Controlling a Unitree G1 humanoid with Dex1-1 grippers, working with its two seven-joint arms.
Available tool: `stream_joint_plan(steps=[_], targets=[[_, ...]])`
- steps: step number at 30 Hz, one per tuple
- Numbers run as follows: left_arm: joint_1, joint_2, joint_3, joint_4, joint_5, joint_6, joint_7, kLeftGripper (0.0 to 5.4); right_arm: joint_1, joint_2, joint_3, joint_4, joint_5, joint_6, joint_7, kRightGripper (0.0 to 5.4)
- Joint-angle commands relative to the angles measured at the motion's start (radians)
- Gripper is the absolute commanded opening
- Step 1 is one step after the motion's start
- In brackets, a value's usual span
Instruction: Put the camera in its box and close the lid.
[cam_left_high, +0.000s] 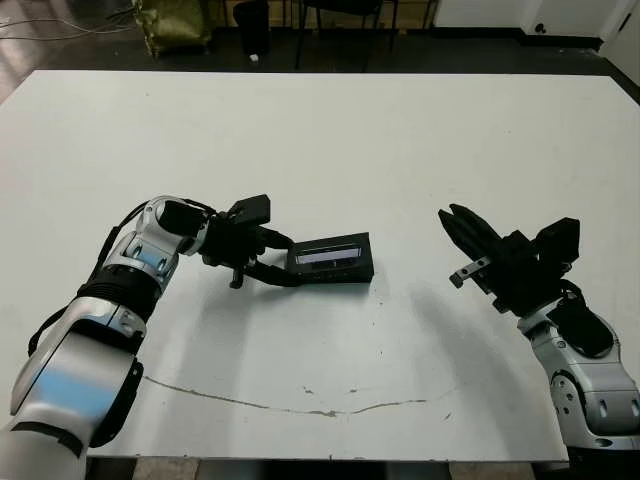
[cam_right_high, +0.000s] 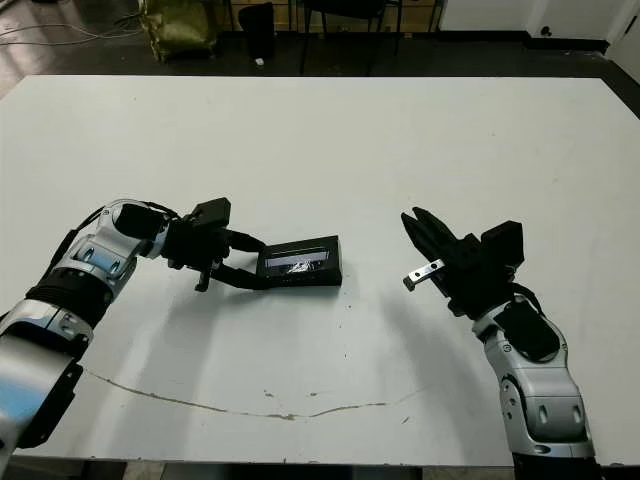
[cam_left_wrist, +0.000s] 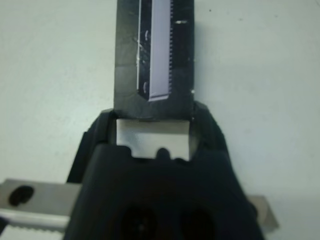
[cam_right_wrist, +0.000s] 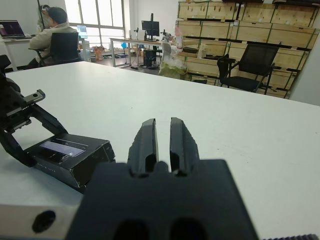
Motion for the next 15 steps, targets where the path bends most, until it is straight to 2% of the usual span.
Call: stream_joint_plan(steps=[1, 7, 10, 15], targets=[[0.033, -0.018, -0.052, -0.006, 0.042, 0.009, -0.032, 1.76, 0.017, -0.001, -0.003, 0.005, -0.005, 0.003, -0.006, 0.00], [0.049, 0.001, -0.078, -0.074, 0.052, 0.022, -0.026, 1.76, 0.018, -0.003, -0.003, -0.006, 0.002, 0.019, -0.008, 0.00], [0.067, 0.001, -0.072, -0.118, 0.037, 0.080, -0.015, 1.76, 0.022, -0.004, -0.002, -0.025, -0.002, 0.046, -0.023, 0.00], [0.133, 0.011, -0.067, -0.266, 0.037, 0.186, 0.059, 1.76, 0.023, -0.004, -0.002, -0.022, -0.001, 0.032, -0.019, 0.00]])
